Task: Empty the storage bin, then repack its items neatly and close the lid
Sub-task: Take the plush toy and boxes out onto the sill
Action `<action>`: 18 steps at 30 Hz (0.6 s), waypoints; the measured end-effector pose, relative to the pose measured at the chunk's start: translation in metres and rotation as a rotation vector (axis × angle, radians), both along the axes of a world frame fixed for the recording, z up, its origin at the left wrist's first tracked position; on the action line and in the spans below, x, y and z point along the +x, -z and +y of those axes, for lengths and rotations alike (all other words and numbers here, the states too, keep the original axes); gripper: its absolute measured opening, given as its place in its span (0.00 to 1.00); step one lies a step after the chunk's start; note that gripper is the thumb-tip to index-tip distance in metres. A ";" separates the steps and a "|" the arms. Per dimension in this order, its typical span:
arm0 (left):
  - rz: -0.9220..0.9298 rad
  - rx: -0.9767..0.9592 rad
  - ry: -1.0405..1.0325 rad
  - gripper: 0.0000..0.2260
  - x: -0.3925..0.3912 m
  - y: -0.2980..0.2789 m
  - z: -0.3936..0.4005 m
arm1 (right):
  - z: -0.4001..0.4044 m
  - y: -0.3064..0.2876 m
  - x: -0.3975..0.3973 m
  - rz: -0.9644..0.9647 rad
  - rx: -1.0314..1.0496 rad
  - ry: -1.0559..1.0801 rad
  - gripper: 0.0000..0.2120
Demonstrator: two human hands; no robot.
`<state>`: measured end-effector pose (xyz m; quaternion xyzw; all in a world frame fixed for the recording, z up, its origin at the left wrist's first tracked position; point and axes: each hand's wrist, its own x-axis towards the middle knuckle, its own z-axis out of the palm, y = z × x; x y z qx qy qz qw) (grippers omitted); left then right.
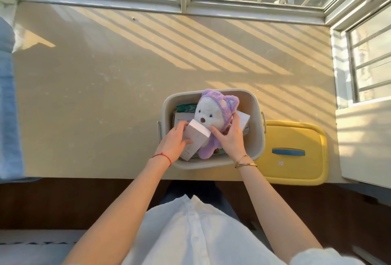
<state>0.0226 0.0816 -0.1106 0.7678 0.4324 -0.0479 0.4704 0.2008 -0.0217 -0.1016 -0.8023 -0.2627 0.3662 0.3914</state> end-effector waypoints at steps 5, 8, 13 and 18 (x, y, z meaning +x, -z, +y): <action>-0.134 0.037 -0.245 0.17 -0.004 -0.015 -0.009 | 0.001 -0.004 -0.001 0.062 0.050 0.056 0.38; -0.187 0.125 -0.393 0.17 -0.010 -0.033 -0.009 | -0.006 -0.012 0.001 0.069 0.098 0.079 0.36; -0.194 0.210 -0.486 0.18 -0.033 -0.064 -0.010 | -0.016 -0.038 0.008 0.100 0.211 0.084 0.32; -0.211 0.219 -0.605 0.19 -0.060 -0.087 -0.008 | -0.008 -0.067 0.004 0.251 0.264 0.017 0.31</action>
